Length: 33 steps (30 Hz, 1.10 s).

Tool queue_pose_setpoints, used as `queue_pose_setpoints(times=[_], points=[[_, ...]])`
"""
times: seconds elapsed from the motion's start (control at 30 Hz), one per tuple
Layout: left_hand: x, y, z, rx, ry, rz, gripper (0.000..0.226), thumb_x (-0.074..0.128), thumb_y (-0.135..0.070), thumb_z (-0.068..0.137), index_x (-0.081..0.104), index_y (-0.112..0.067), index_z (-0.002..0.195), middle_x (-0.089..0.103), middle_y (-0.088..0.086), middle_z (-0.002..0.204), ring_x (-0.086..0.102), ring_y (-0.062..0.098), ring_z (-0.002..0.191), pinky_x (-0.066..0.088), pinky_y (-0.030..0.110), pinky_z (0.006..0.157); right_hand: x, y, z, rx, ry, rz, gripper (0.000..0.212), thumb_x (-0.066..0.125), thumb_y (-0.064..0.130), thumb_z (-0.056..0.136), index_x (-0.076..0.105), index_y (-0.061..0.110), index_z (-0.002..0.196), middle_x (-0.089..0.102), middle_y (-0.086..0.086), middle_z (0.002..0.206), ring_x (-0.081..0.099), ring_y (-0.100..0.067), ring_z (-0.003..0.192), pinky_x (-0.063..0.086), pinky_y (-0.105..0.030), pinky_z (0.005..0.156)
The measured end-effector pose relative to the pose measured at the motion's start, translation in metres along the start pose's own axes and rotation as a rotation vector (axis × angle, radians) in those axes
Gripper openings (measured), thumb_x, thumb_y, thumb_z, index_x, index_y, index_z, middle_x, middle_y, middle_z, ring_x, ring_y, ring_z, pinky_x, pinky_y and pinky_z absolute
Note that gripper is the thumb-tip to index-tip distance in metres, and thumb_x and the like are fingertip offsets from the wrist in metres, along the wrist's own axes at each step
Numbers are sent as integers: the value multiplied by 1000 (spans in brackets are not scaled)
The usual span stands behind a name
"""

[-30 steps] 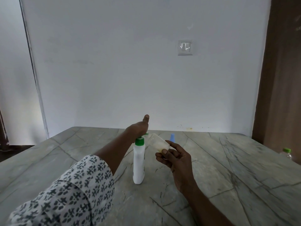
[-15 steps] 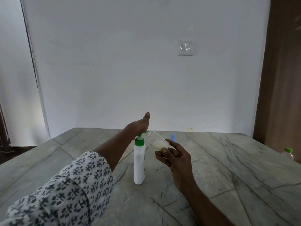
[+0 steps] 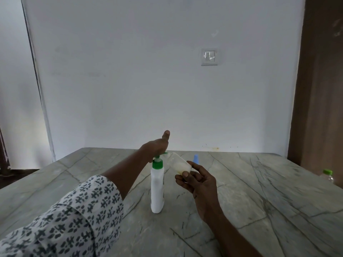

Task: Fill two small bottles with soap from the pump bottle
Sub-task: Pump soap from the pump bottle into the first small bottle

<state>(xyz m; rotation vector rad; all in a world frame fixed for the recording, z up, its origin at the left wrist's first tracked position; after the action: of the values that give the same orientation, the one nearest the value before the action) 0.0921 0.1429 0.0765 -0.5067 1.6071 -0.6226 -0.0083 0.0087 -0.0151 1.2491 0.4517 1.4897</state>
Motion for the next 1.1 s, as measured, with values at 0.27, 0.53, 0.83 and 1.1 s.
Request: queue_pose_setpoints(times=[0.27, 0.53, 0.83, 1.1], points=[[-2, -3, -2, 3, -11, -8, 85, 8, -67, 93, 27, -6, 149, 29, 22, 153, 34, 37, 138, 32, 45, 110, 2, 2, 1, -5, -1, 8, 33, 65, -1, 86, 63, 16, 114, 77, -6, 96, 74, -36, 86, 62, -35, 73], [5, 6, 2, -18, -12, 2, 85, 8, -67, 94, 28, -5, 148, 31, 20, 152, 34, 34, 138, 28, 44, 112, -2, -2, -1, 2, -5, -8, 36, 66, -3, 85, 63, 12, 118, 76, -15, 98, 73, -38, 85, 62, -37, 75], [-2, -1, 1, 3, -14, 5, 87, 8, -69, 93, 30, -6, 148, 32, 22, 151, 37, 38, 135, 34, 45, 109, 1, -2, 0, 4, 8, 10, 34, 66, -1, 85, 63, 16, 115, 77, -8, 96, 74, -36, 86, 62, -35, 74], [-2, -3, -4, -2, -21, 4, 85, 7, -66, 94, 28, -5, 149, 29, 22, 153, 33, 38, 138, 30, 46, 111, 0, -1, 0, 1, -10, 10, 36, 66, -1, 86, 62, 11, 119, 76, -12, 99, 74, -37, 86, 62, -37, 74]])
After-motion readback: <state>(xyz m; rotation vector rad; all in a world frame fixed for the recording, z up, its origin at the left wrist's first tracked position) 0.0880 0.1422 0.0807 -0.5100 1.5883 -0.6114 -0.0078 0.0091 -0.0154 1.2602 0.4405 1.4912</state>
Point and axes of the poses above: each hand's wrist, its own z-axis towards the middle knuckle, its own x-axis out of the palm, y = z × x, the point moved 9 cm from there along z, towards the middle knuckle
